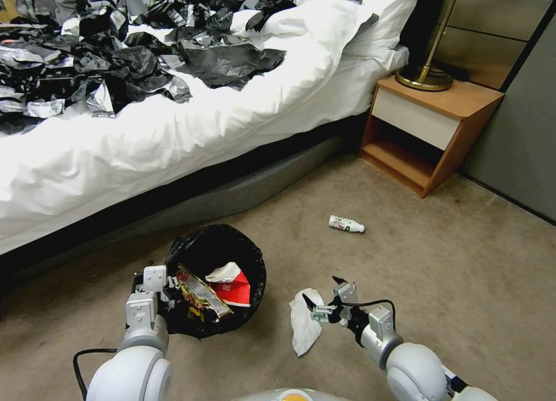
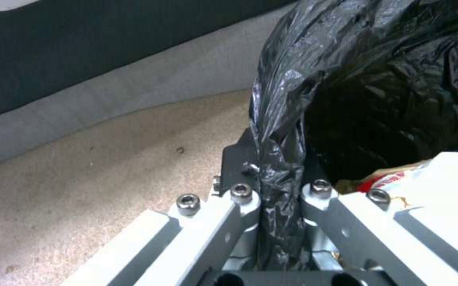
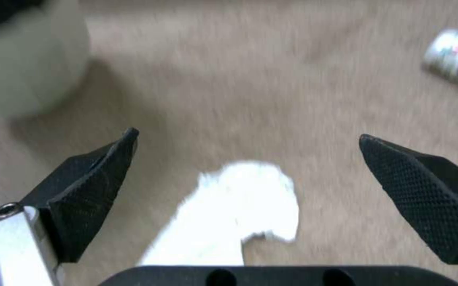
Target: Pick up the trash bin, then pick up the garbage from the floor and place it into the trash bin.
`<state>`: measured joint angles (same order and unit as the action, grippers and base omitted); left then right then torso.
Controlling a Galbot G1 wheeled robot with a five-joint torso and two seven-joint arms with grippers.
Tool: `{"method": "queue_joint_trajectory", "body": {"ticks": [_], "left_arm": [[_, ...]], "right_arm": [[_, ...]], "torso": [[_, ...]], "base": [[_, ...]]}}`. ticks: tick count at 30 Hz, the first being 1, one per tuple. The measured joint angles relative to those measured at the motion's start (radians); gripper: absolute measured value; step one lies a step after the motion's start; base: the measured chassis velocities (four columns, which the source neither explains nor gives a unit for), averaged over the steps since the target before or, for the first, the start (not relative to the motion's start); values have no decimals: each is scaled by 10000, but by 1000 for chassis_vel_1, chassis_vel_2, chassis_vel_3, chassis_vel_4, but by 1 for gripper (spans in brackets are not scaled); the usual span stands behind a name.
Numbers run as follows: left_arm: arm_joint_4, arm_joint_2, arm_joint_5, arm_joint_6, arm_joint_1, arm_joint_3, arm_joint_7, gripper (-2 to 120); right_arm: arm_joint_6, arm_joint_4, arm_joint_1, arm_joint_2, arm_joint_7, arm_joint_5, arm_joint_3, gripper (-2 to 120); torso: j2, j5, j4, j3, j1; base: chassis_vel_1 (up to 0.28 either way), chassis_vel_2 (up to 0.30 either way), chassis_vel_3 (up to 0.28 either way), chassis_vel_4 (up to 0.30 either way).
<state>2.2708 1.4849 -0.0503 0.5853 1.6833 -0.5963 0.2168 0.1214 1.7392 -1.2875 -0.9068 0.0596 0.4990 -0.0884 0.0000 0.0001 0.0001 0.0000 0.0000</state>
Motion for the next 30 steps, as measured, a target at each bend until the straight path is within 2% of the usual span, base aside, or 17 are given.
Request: {"method": "queue_joint_trajectory", "body": {"ticks": [6, 11, 19, 22, 26, 30], "left_arm": [[0, 35, 58, -4, 33, 44, -4, 1], [0, 55, 87, -16, 58, 44, -9, 1], [0, 113, 146, -23, 81, 79, -12, 1], [0, 129, 150, -27, 76, 81, -12, 1], [0, 137, 151, -28, 74, 79, -12, 1], [0, 147, 151, -27, 72, 72, -12, 1]], "right_arm": [[-9, -1486, 628, -197, -222, -100, -574, 100], [-362, -2882, 1226, -654, -636, -389, -814, 100], [-822, -3965, 1794, -1141, -1239, -809, -1093, 100], [-1527, -4632, 1986, -1452, -1681, -1200, -1244, 100], [-1936, -5194, 2125, -1822, -1996, -1426, -1372, 100], [-2040, -5474, 2243, -2116, -2113, -1568, -1453, 100]], "torso": [[0, -1, -2, 0, 0], [0, -2, 0, 0, 0], [0, -2, 0, 0, 0], [0, -2, -1, 0, 0], [0, -1, -1, 0, 0], [0, -2, 0, 0, 0]], "base": [[0, 0, 0, 0], [0, 0, 0, 0], [0, 0, 0, 0], [0, 0, 0, 0], [0, 0, 0, 0], [0, 0, 0, 0]]}}
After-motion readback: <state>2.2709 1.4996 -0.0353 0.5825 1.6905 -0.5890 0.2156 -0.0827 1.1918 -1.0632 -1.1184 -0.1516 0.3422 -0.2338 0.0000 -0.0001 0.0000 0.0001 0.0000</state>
